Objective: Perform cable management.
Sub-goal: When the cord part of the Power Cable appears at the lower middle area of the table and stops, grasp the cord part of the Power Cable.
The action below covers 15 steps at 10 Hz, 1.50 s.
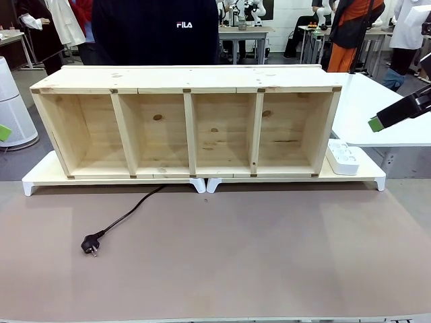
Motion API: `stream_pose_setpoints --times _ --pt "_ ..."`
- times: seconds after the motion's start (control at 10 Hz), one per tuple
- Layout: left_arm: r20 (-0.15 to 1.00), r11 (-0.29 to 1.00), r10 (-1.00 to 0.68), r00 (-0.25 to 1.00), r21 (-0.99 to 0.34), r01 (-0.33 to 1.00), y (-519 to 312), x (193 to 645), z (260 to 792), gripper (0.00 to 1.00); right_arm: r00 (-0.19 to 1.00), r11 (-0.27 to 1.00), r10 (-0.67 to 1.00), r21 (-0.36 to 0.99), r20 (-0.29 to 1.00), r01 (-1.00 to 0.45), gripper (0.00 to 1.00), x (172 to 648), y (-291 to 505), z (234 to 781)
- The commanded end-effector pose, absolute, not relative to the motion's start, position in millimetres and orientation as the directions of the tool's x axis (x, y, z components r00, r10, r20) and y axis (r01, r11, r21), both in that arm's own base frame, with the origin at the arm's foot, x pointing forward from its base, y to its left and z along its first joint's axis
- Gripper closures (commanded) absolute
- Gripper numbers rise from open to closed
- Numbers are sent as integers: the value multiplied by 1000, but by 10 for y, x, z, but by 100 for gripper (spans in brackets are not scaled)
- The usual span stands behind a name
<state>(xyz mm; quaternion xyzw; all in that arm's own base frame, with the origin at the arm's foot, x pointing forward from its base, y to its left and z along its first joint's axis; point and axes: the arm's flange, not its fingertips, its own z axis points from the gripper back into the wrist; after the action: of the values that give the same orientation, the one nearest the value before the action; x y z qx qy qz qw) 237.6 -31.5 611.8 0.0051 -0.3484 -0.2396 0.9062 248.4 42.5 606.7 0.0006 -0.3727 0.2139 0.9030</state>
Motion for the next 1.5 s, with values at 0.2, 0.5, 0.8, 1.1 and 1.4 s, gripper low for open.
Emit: stream_pose_setpoints --times 0.2,0.5,0.8,1.1,1.4 --pt "631 886 -437 641 177 430 -312 2368 6124 0 634 910 384 -159 671 -383 0 2492 417 6061" --pt "631 886 -437 641 177 430 -312 2368 6124 0 634 910 384 -159 671 -383 0 2492 417 6061" --pt "631 886 -437 641 177 430 -312 2368 6124 0 634 910 384 -159 671 -383 0 2492 417 6061" --pt "631 886 -437 641 177 430 -312 2368 6124 0 634 910 384 -159 671 -383 0 2492 417 6061" --pt "631 886 -437 641 177 430 -312 2368 6124 0 634 910 384 -159 671 -383 0 2492 417 6061"
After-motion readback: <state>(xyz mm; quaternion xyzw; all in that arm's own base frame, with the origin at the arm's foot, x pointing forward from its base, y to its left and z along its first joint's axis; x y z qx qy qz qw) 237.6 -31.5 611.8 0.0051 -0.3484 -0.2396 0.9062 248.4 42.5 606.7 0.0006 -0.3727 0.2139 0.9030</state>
